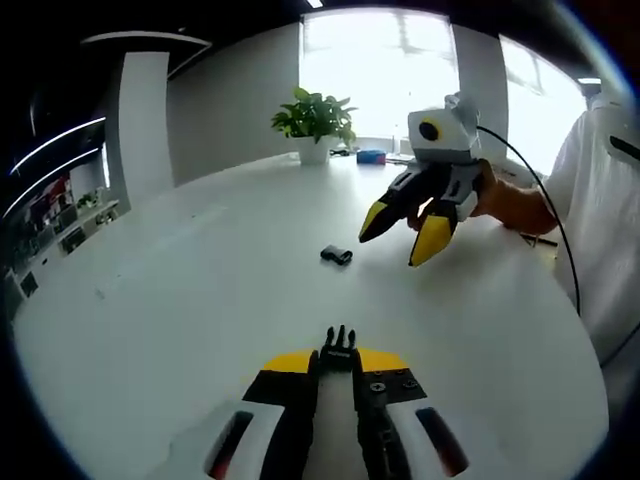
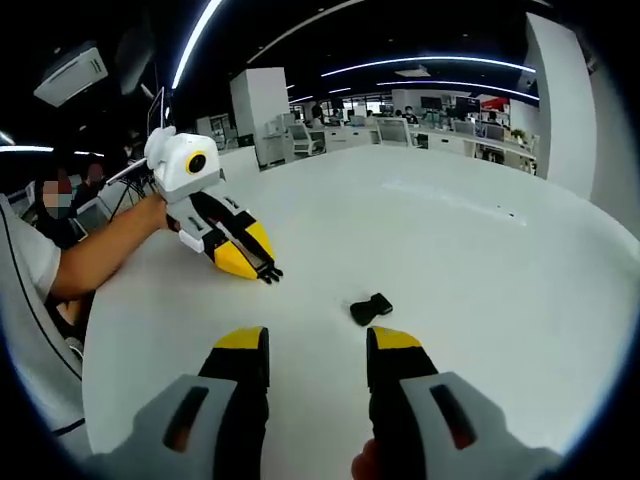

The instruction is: Snap the two parts of the plastic buckle together until the buckle closes and remains connected.

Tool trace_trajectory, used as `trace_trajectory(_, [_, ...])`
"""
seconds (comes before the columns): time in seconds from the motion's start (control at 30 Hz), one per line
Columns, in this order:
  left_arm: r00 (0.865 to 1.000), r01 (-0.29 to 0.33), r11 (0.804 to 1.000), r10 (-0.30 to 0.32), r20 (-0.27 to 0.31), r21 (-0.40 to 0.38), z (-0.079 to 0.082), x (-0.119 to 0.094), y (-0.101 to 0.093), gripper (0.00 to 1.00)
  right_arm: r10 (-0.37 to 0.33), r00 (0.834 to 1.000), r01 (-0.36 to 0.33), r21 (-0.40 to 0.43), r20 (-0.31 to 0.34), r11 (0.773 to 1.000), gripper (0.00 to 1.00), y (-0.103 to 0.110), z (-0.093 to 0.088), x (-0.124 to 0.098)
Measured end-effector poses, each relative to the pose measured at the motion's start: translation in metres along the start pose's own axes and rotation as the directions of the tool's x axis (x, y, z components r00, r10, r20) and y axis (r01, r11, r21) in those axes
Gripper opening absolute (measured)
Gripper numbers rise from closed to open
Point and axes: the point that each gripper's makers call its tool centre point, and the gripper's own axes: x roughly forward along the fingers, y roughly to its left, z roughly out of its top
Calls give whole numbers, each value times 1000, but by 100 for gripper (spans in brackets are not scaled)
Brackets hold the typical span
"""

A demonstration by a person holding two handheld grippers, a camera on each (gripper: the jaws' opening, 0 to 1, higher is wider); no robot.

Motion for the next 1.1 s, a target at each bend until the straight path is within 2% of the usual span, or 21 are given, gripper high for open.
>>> trace_trajectory(0.33, [1000, 5, 1000, -5, 1, -1, 0, 0, 2, 13, -2, 1000, 2, -9, -3, 1000, 39, -3, 6, 10])
trace_trajectory(0.57, [1000, 8, 1000, -8, 5, -1, 0, 0, 2, 13, 12, 1000, -12, -26, -5, 1000, 39, 3, 12, 22])
trace_trajectory(0.8, [1000, 10, 1000, -10, 7, -2, 0, 0, 3, 13, 20, 1000, -21, -25, -15, 999, 39, 1, 11, 31])
trace_trajectory(0.93, [1000, 10, 1000, -10, 7, -1, 0, 0, 4, 13, 22, 999, -22, -20, -24, 1000, 39, -1, 9, 32])
trace_trajectory(1.1, [1000, 10, 1000, -10, 7, -2, 0, 0, 6, 13, 12, 1000, -12, -24, -21, 1000, 39, -3, 7, 21])
